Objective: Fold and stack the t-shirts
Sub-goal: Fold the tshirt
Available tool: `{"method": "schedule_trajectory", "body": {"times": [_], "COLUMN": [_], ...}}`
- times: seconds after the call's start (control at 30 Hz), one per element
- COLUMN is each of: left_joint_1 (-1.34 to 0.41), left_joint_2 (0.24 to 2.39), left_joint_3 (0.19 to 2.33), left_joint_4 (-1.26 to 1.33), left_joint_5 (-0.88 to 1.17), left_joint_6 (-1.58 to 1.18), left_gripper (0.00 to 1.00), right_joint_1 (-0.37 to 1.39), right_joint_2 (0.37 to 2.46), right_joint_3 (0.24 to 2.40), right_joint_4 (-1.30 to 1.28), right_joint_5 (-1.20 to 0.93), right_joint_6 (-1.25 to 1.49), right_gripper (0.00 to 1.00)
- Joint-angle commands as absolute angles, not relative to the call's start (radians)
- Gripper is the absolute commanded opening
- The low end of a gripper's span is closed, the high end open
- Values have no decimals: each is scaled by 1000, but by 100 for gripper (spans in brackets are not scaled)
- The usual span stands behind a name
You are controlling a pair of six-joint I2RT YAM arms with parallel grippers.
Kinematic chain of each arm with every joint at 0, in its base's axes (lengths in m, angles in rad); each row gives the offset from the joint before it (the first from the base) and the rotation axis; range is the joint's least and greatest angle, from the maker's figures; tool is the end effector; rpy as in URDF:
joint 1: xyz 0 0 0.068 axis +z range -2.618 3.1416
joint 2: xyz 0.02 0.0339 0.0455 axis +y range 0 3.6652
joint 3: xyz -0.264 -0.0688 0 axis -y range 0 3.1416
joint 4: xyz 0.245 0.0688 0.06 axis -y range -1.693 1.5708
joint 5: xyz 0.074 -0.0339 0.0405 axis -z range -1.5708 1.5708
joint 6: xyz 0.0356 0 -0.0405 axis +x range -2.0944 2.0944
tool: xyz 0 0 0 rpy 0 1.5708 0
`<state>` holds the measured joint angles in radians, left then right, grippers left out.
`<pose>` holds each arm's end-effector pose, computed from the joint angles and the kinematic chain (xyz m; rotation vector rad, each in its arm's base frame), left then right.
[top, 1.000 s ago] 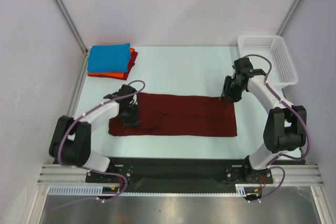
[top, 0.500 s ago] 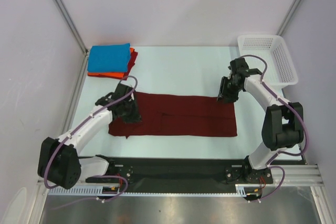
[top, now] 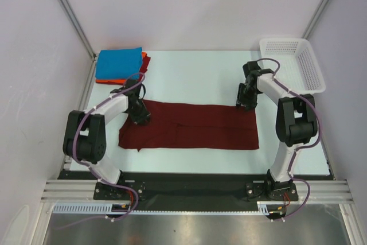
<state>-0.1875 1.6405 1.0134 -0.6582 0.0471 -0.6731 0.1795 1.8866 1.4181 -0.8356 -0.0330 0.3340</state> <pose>0.2972 -0.0581 0.1766 -0.6859 2.8099 -0.2353 0.3703 0.0684 0.2016 0.2165 2.8804 0.1445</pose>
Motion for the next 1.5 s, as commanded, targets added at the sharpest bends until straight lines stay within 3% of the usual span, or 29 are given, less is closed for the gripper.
{"method": "schedule_trajectory", "body": {"times": [0.0,0.5,0.8,0.9,1.1,1.23,1.4,1.47], "left_joint_1": [-187,-311,-365,-365,-348,-327,-273,-268], "left_joint_2": [1700,2157,2511,2586,2671,2662,2609,2527], "left_joint_3": [1087,1517,2200,2323,2352,2361,2402,2373], "left_joint_4": [-670,-667,-821,-790,-629,-554,-506,-488], "left_joint_5": [3,40,143,213,420,446,453,440], "left_joint_6": [-706,-614,-463,-427,-434,-426,-474,-495], "left_gripper": [28,29,32,37,41,42,48,48], "right_joint_1": [207,201,227,307,507,629,641,621], "right_joint_2": [1933,1899,1646,1560,1528,1583,1565,1549], "right_joint_3": [1437,1151,861,825,844,928,1017,1103], "right_joint_4": [-813,-769,-764,-796,-729,-698,-687,-764], "right_joint_5": [-2,95,-55,-113,-273,-365,-459,-402], "right_joint_6": [314,564,666,702,726,675,624,575], "right_gripper": [46,51,51,51,52,52,54,54]}}
